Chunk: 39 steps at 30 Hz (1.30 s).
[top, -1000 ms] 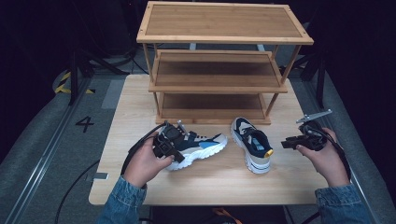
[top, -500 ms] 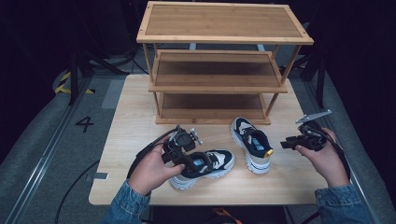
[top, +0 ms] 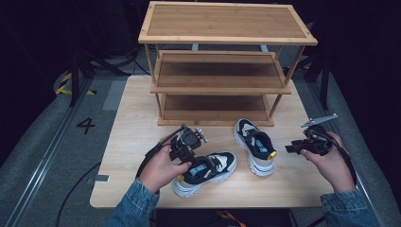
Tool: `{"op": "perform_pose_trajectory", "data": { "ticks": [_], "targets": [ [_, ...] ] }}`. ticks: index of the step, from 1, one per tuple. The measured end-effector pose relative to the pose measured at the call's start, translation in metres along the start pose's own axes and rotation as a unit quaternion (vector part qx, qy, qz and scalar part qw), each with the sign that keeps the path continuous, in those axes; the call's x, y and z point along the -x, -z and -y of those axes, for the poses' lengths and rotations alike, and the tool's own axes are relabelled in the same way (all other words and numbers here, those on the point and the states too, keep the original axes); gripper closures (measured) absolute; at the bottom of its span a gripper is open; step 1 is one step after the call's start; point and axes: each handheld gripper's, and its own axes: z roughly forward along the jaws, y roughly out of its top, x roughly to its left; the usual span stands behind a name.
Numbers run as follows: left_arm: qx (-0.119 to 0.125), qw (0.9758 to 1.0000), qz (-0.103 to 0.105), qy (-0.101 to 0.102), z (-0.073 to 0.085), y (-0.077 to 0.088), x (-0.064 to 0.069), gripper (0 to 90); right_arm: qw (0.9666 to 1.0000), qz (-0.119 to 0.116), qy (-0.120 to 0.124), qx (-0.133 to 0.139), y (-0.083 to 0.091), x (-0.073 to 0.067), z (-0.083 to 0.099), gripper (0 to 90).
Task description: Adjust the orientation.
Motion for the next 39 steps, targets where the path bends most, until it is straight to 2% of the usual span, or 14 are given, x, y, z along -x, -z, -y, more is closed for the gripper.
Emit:
{"op": "perform_pose_trajectory", "data": {
  "ticks": [2, 4, 8, 15, 18, 21, 22, 25, 26, 29, 31, 34, 37, 39],
  "targets": [
    [-0.008, 1.0, -0.005, 0.001, -0.001, -0.005, -0.002, 66.8, 1.0, 0.002, 0.002, 0.002, 0.001, 0.001, 0.002, 57.1],
    [-0.007, 1.0, 0.002, 0.003, -0.001, -0.004, -0.004, 71.4, 1.0, 0.004, -0.001, 0.003, 0.002, 0.002, 0.004, 56.8],
    [-0.011, 0.9999, 0.0, 0.001, -0.001, -0.002, -0.007, 75.5, 1.0, 0.006, -0.003, 0.003, 0.002, 0.003, 0.006, 56.7],
    [0.007, 0.9993, -0.016, 0.033, 0.003, 0.006, -0.024, 76.3, 1.0, 0.006, -0.005, 0.001, 0.002, 0.003, 0.007, 56.5],
    [0.03, 0.9975, -0.024, 0.059, 0.007, 0.012, -0.036, 76.5, 0.9999, 0.009, -0.005, 0.0, 0.001, 0.003, 0.009, 56.5],
    [0.042, 0.9949, -0.035, 0.084, 0.01, 0.011, -0.049, 76.4, 0.9999, 0.009, -0.005, -0.002, 0.0, 0.002, 0.009, 56.5],
    [0.048, 0.9934, -0.044, 0.094, 0.012, 0.009, -0.056, 76.4, 1.0, 0.008, -0.006, -0.002, -0.001, 0.001, 0.009, 56.4],
    [0.049, 0.9893, -0.052, 0.127, 0.014, 0.005, -0.063, 76.3, 0.9999, 0.009, -0.003, -0.006, -0.003, 0.0, 0.009, 56.4],
    [0.06, 0.9881, -0.046, 0.134, 0.015, 0.004, -0.065, 76.2, 0.9999, 0.009, -0.003, -0.006, -0.003, -0.001, 0.009, 56.4],
    [0.068, 0.9876, -0.038, 0.136, 0.016, 0.004, -0.067, 73.9, 0.9999, 0.01, -0.001, -0.008, -0.004, -0.001, 0.008, 55.8],
    [0.072, 0.9876, -0.04, 0.134, 0.017, 0.007, -0.065, 68.8, 0.9999, 0.01, 0.001, -0.007, -0.005, -0.001, 0.008, 54.6],
    [0.093, 0.9862, -0.042, 0.131, 0.021, 0.019, -0.062, 58.9, 0.9999, 0.012, 0.003, -0.005, -0.005, -0.001, 0.007, 53.8],
    [0.104, 0.9843, -0.049, 0.134, 0.03, 0.03, -0.059, 56.5, 0.9999, 0.011, 0.006, -0.002, -0.004, 0.0, 0.005, 53.5],
    [0.109, 0.9844, -0.044, 0.131, 0.036, 0.034, -0.058, 54.8, 0.9999, 0.011, 0.006, 0.0, -0.004, 0.0, 0.003, 53.4]
  ]
}}
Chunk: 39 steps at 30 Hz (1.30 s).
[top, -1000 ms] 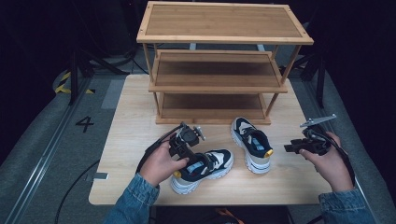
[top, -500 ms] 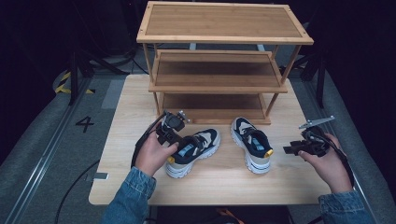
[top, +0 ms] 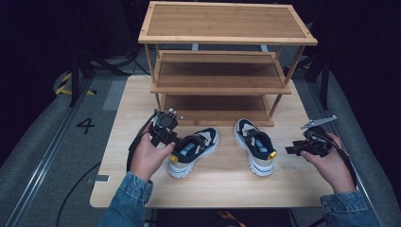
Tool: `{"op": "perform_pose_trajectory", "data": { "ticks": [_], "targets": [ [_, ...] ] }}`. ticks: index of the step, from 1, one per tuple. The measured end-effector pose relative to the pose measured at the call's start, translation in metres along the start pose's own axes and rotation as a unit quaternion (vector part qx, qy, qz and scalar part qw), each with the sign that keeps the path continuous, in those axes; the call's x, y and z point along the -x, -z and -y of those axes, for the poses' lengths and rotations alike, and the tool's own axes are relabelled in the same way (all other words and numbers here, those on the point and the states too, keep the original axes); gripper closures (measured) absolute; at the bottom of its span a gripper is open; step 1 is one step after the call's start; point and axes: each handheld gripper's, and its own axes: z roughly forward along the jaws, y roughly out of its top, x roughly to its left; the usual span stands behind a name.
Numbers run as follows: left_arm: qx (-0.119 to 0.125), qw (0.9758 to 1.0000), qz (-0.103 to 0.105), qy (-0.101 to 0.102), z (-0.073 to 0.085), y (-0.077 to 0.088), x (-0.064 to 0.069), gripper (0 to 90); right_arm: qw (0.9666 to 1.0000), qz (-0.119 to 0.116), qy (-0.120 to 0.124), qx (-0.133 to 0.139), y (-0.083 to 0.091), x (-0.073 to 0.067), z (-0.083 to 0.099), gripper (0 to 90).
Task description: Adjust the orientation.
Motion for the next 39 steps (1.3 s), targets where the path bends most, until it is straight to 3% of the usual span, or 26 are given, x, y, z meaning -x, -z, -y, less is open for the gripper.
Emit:
{"op": "perform_pose_trajectory", "data": {
  "ticks": [8, 12, 14, 17, 19, 23, 33, 39],
  "targets": [
    [0.025, 0.999, -0.006, 0.036, 0.023, 0.016, -0.015, 57.1, 0.9998, -0.011, 0.013, -0.005, -0.01, -0.004, -0.012, 53.5],
    [-0.001, 0.999, 0.003, 0.045, 0.028, 0.007, -0.02, 63.0, 0.9998, -0.013, 0.012, 0.001, -0.009, -0.003, -0.015, 53.5],
    [-0.03, 0.9983, 0.014, 0.048, 0.031, -0.002, -0.021, 65.1, 0.9999, -0.012, 0.011, 0.003, -0.008, 0.0, -0.016, 53.6],
    [-0.055, 0.9974, 0.013, 0.044, 0.032, -0.008, -0.02, 70.5, 0.9999, -0.011, 0.008, 0.007, -0.005, 0.002, -0.016, 53.6],
    [-0.064, 0.9969, 0.01, 0.044, 0.032, -0.009, -0.019, 71.1, 0.9998, -0.01, 0.005, 0.013, -0.002, 0.004, -0.015, 53.8],
    [-0.058, 0.9971, 0.02, 0.044, 0.033, -0.009, -0.019, 74.0, 0.9998, -0.008, 0.003, 0.015, 0.001, 0.006, -0.014, 53.8],
    [-0.085, 0.9945, 0.062, 0.003, 0.023, -0.017, 0.0, 72.9, 0.9999, -0.004, 0.0, 0.016, 0.004, 0.006, -0.01, 53.8],
    [-0.096, 0.9927, 0.068, -0.028, 0.015, -0.023, 0.016, 72.0, 0.9999, -0.002, -0.001, 0.015, 0.005, 0.006, -0.007, 53.5]
  ]
}}
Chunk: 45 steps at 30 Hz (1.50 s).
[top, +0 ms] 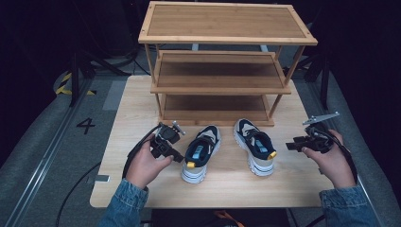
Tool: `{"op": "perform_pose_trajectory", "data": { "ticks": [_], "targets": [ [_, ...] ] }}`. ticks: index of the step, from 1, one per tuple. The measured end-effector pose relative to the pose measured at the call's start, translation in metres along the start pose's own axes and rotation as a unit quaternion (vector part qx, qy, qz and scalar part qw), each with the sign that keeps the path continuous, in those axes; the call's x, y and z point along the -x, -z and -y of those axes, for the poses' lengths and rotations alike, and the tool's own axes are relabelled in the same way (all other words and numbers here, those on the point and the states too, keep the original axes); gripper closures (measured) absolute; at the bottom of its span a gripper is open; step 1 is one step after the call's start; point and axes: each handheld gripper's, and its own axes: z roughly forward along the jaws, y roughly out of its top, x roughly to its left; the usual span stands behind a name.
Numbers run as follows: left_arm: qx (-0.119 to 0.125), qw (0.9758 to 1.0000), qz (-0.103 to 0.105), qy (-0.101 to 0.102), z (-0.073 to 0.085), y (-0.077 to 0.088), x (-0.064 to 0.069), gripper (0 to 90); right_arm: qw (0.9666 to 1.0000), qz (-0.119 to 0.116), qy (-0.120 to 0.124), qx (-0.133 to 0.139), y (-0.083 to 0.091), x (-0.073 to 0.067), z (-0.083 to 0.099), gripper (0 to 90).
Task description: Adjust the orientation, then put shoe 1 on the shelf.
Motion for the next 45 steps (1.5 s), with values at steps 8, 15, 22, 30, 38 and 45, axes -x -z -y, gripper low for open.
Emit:
{"op": "perform_pose_trajectory", "data": {
  "ticks": [8, 15, 22, 30, 38, 45],
  "targets": [
    [-0.008, 0.9996, 0.011, -0.027, -0.01, -0.006, 0.012, 71.0, 1.0, 0.003, 0.001, -0.001, 0.001, 0.001, 0.006, 52.3],
    [-0.014, 0.9986, 0.018, -0.047, -0.019, -0.011, 0.021, 72.7, 0.9996, 0.014, 0.02, -0.017, -0.002, 0.0, 0.01, 51.1],
    [-0.023, 0.9967, 0.023, -0.074, -0.028, -0.016, 0.034, 72.5, 0.9992, 0.013, 0.035, -0.013, -0.001, 0.0, 0.012, 56.3],
    [0.01, 0.997, 0.016, -0.075, -0.026, 0.003, 0.038, 63.4, 0.9992, 0.013, 0.032, -0.022, -0.001, 0.0, 0.012, 56.6],
    [0.037, 0.9953, 0.008, -0.089, -0.028, 0.023, 0.052, 52.8, 0.9989, 0.017, 0.033, -0.029, -0.002, -0.002, 0.013, 51.4],
    [0.029, 0.9905, 0.017, -0.134, -0.038, 0.021, 0.074, 46.5, 0.9987, 0.027, 0.035, -0.025, 0.004, -0.002, 0.019, 46.7]
  ]
}}
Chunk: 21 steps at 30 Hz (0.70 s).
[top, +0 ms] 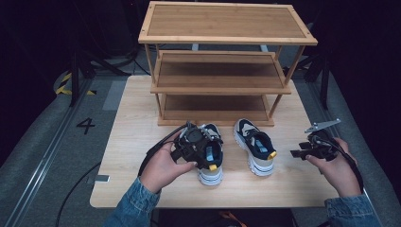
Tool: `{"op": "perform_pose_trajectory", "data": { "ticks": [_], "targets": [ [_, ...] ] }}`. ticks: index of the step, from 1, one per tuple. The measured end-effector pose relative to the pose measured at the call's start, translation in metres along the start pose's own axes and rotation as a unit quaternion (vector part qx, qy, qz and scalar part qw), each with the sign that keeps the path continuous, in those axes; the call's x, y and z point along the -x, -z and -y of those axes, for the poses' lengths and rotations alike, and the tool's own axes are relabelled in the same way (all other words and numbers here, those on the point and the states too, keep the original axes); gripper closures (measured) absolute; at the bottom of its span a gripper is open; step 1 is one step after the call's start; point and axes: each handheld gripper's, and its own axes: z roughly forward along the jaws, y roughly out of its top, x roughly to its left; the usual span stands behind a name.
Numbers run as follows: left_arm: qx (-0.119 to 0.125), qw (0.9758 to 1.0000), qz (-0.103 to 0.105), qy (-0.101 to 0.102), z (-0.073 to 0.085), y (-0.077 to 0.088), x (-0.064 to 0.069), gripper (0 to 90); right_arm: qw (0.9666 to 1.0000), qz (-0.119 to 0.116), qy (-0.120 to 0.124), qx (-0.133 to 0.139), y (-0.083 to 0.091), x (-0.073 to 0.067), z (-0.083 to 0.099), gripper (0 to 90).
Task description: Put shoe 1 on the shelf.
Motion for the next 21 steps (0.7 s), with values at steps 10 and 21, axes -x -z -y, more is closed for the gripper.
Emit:
{"op": "perform_pose_trajectory", "data": {
  "ticks": [10, 21],
  "targets": [
    [-0.016, 0.9998, 0.003, -0.012, -0.012, -0.019, 0.008, 41.5, 0.9998, -0.018, -0.003, -0.002, -0.002, -0.002, 0.002, 45.2],
    [-0.036, 0.9991, -0.004, -0.024, -0.022, -0.053, 0.006, 39.8, 0.9998, -0.021, 0.002, -0.003, -0.005, -0.008, 0.003, 44.8]
  ]
}}
